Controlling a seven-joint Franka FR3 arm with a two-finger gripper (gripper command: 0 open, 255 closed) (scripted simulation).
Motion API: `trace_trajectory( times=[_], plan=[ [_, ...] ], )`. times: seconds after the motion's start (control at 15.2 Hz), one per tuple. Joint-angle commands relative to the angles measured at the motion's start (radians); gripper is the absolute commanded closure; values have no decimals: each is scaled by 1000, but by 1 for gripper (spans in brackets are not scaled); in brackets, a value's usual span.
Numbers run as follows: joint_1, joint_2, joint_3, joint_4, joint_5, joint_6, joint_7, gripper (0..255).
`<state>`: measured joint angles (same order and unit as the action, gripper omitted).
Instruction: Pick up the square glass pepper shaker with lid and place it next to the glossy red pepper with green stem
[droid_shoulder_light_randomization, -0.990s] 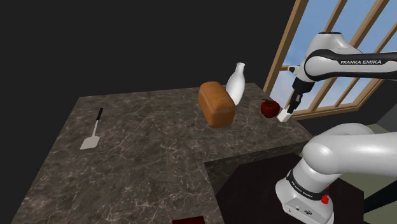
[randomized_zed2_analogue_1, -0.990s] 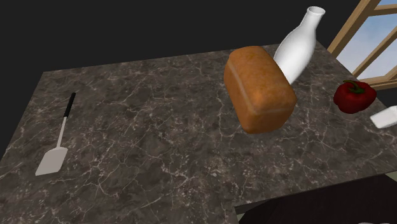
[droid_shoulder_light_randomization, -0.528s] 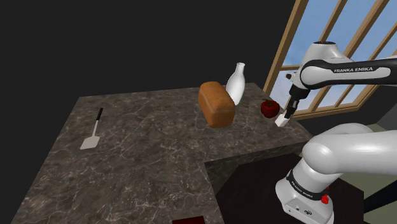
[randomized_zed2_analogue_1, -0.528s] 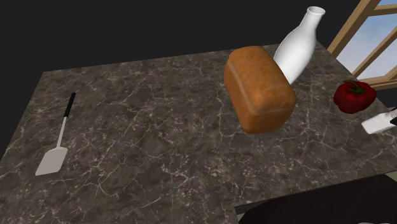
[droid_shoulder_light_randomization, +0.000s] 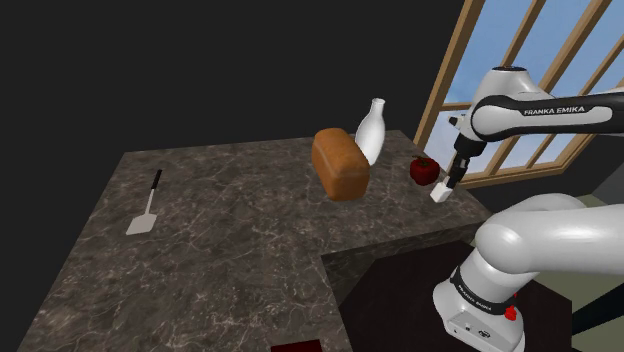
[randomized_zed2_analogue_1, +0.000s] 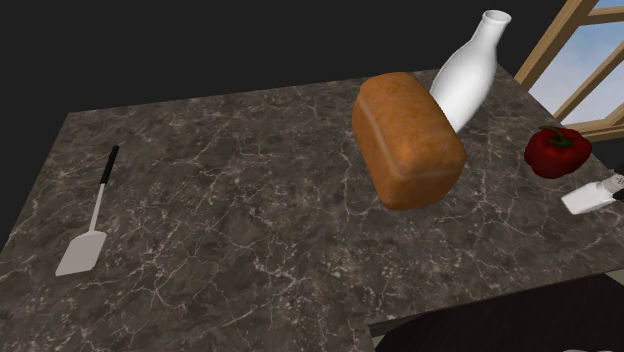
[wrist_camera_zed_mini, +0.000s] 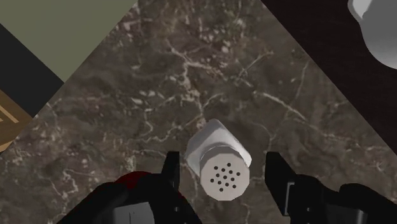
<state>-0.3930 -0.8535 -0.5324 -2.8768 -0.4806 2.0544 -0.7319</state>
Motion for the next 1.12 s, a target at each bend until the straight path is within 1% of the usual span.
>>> trace_trajectory(
  times=[0.0, 0.26, 0.53, 1.06],
  plan=[
    [0, 0, 0, 0, 0, 0, 0, 0],
    [0, 0, 0, 0, 0, 0, 0, 0],
    [17, -61, 59, 94, 57, -153, -7, 0],
    [17, -61, 60, 94, 58, -153, -8, 0]
  ],
)
